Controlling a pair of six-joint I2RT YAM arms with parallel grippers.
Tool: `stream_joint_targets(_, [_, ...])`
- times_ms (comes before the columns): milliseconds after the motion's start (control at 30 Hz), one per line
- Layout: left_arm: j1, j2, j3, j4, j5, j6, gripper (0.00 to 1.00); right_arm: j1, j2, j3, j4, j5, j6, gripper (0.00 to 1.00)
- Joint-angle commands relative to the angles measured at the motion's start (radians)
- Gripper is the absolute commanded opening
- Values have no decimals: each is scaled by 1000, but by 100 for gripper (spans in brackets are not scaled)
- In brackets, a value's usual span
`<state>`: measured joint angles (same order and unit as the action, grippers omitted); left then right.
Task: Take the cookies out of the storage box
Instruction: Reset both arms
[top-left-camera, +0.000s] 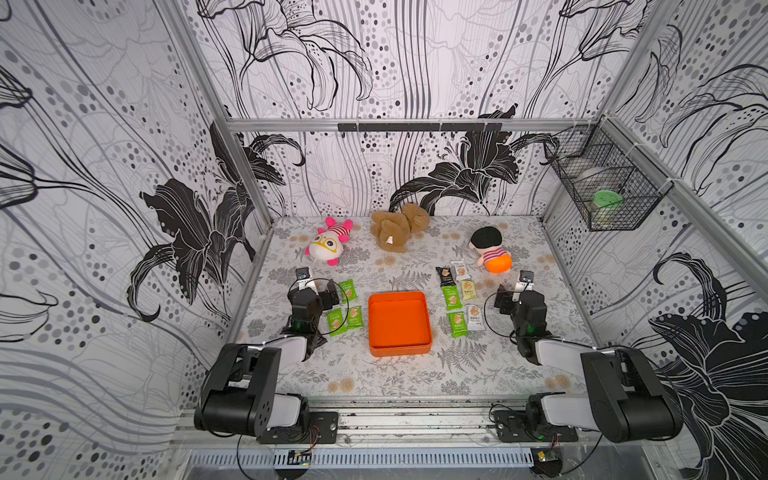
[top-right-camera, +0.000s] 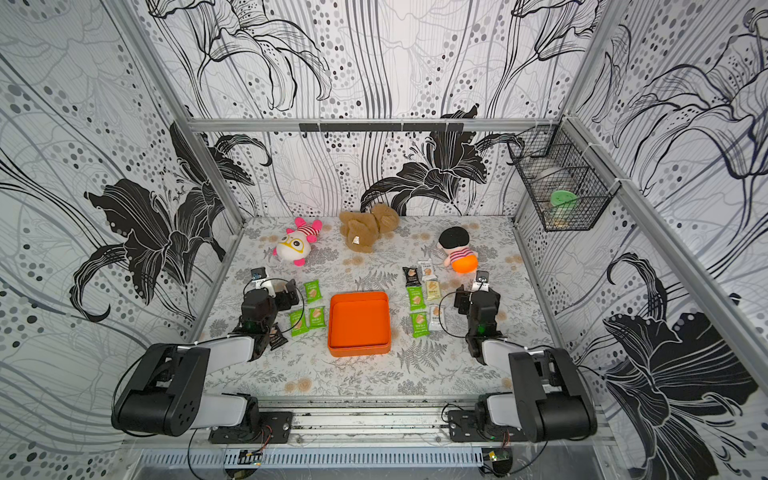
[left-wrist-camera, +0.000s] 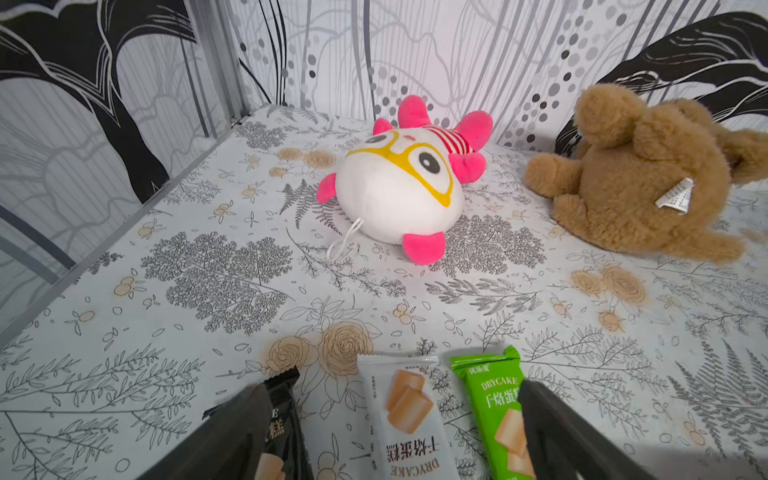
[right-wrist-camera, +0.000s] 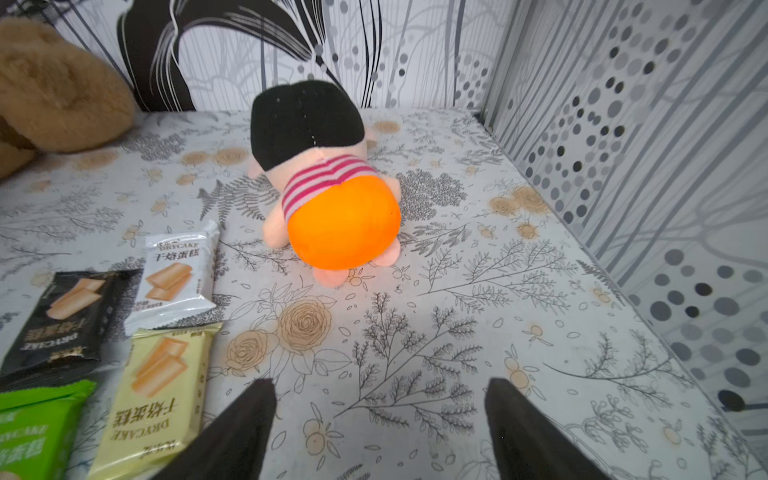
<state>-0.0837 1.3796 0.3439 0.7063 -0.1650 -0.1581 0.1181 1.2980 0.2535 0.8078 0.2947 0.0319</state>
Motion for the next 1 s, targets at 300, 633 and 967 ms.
stream_joint_targets(300, [24, 74, -28, 316, 16, 78, 97, -86, 198, -32, 366, -118, -64, 95])
stream_joint_targets(633, [7, 94, -146, 542, -93, 45, 98, -92, 206, -34, 387, -122, -68, 95])
stream_joint_targets(967, [6, 93, -141, 525, -96, 38, 98, -93, 204, -30, 375, -149, -73, 95])
